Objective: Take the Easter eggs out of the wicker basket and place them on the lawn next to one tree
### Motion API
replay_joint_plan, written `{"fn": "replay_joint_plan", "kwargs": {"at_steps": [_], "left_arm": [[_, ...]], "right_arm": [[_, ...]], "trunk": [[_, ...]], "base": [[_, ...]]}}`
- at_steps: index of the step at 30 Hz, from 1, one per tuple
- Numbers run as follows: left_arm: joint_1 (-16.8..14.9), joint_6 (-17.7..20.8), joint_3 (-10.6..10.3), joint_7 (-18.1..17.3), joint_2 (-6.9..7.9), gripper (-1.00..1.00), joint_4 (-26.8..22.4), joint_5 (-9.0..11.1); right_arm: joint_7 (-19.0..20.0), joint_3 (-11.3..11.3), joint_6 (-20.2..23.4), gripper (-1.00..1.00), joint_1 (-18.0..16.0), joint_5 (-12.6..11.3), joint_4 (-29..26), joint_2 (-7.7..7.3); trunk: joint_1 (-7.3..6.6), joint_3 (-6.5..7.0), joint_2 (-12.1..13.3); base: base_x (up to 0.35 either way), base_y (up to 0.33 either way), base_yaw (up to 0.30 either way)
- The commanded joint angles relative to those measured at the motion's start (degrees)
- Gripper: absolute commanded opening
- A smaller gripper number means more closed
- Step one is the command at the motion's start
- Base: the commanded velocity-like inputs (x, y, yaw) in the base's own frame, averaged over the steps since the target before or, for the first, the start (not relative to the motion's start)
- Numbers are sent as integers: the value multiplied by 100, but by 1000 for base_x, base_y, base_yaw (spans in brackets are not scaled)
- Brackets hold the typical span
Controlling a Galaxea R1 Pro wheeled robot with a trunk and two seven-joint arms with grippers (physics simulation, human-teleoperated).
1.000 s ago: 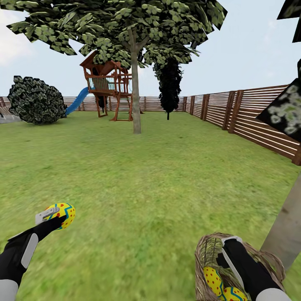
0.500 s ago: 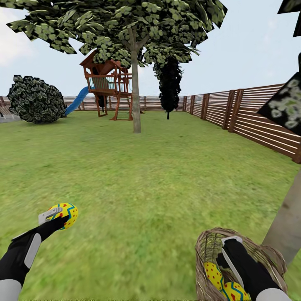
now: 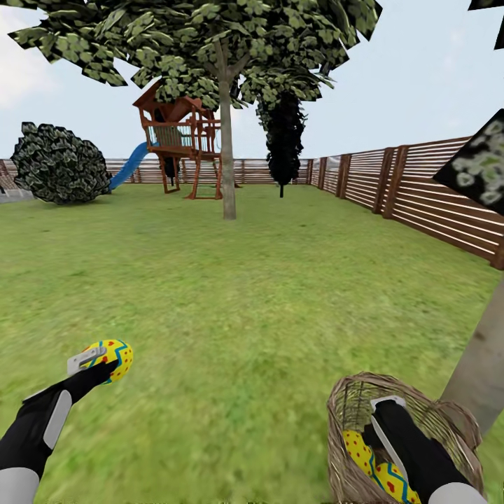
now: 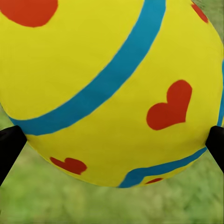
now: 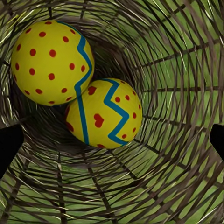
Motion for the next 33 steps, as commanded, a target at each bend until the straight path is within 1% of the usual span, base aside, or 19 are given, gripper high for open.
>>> {"fn": "replay_joint_plan", "kwargs": {"at_steps": [1, 12, 15, 24, 28, 33], "left_arm": [[-2, 41, 13, -18, -3, -100, -5, 31], [-4, 41, 11, -12, -11, -100, 0, 24], [-2, 41, 9, -11, -42, -100, 5, 23], [-2, 41, 9, -11, -65, -100, 5, 14], [-3, 41, 9, -11, -110, -100, 5, 6], [-3, 41, 9, -11, -120, -100, 3, 5]], "right_arm": [[-7, 24, 34, 100, -4, 12, -5, -5], [-7, 13, 30, 100, -4, 24, -14, -17], [-7, 16, 31, 100, -5, 21, -14, -27], [-7, 25, 33, 100, -4, 12, -14, -29], [-7, 25, 33, 100, -4, 13, -14, -28], [-7, 25, 33, 100, -5, 12, -13, -26]], "trunk": [[1, -29, -5], [29, -273, -19], [37, -339, -23], [60, -538, -35], [71, -627, -41], [84, -738, -47]], "base": [[0, 0, 0], [0, 0, 0], [0, 0, 0], [0, 0, 0], [0, 0, 0], [0, 0, 0]]}}
